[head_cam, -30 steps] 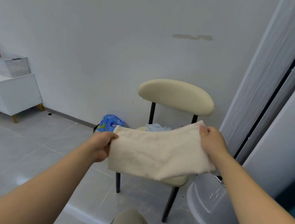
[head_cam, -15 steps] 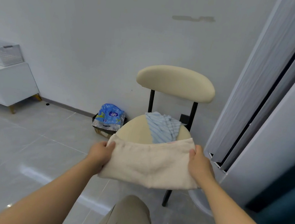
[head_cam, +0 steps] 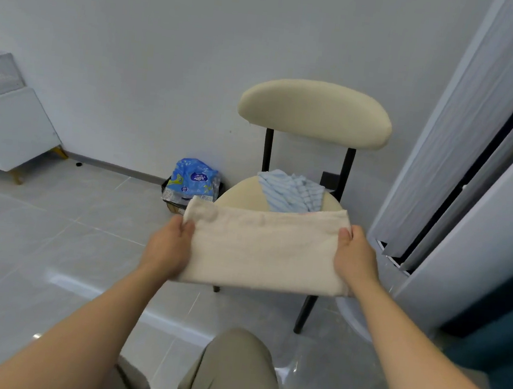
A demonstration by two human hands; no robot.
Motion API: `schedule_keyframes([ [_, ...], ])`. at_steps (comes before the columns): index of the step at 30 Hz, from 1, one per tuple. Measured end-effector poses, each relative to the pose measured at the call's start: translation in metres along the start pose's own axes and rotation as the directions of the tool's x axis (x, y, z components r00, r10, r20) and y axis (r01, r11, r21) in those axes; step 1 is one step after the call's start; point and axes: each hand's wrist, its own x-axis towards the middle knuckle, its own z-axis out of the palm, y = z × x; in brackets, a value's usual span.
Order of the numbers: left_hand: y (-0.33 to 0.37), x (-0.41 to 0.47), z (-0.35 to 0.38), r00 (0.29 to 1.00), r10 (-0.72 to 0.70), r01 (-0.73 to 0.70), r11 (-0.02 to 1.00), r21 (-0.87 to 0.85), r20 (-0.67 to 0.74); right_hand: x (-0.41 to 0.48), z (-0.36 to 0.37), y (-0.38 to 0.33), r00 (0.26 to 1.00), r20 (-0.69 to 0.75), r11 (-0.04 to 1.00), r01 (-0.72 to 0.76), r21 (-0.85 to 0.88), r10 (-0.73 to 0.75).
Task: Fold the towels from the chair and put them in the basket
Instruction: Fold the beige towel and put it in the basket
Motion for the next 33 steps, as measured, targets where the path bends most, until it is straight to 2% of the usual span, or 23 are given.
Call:
schedule_keyframes([
  [6, -0.026, 0.019, 0.000, 0.998, -0.030, 0.046, 0.950, -0.308, 0.059, 0.005, 0.021, -0.002, 0.999, -0.035, 0.999, -0.001, 0.054, 0.003],
  [10, -0.034, 0.017, 0.007, 0.996, -0.048, 0.073, 0.920, -0.384, 0.074, -0.002, 0.025, -0.002, 0.999, -0.042, 0.998, -0.005, 0.065, 0.008],
  [13, -0.041, 0.021, 0.010, 0.991, -0.076, 0.116, 0.899, -0.422, 0.110, -0.002, 0.023, -0.013, 0.998, -0.047, 0.998, 0.052, 0.032, -0.050],
  [15, -0.043, 0.027, 0.008, 0.972, -0.137, 0.219, 0.822, -0.525, 0.190, 0.002, 0.023, -0.022, 0.994, -0.056, 0.995, 0.093, -0.026, -0.095],
  [18, -0.039, 0.035, 0.004, 0.921, -0.199, 0.384, 0.619, -0.685, 0.336, 0.013, 0.023, -0.033, 0.990, -0.034, 0.987, 0.133, -0.092, -0.136],
  [22, -0.026, 0.045, 0.001, 0.859, -0.252, 0.509, 0.510, -0.693, 0.446, 0.030, 0.018, -0.041, 0.983, 0.010, 0.966, 0.182, -0.181, -0.183],
  [25, -0.013, 0.048, 0.011, 0.835, -0.271, 0.546, 0.519, -0.658, 0.480, 0.036, 0.026, -0.041, 0.980, 0.029, 0.970, 0.198, -0.139, -0.196],
  [29, -0.014, 0.056, 0.040, 0.831, -0.255, 0.533, 0.619, -0.576, 0.495, 0.036, 0.048, -0.021, 0.978, 0.013, 0.974, 0.208, -0.093, -0.208],
  [32, -0.017, 0.063, 0.051, 0.922, -0.266, 0.378, 0.778, -0.502, 0.282, 0.044, 0.051, -0.017, 0.975, 0.020, 0.971, 0.222, -0.091, -0.221],
  [33, -0.018, 0.065, 0.051, 0.939, -0.259, 0.340, 0.783, -0.520, 0.225, 0.047, 0.051, -0.017, 0.975, 0.016, 0.972, 0.221, -0.076, -0.221],
])
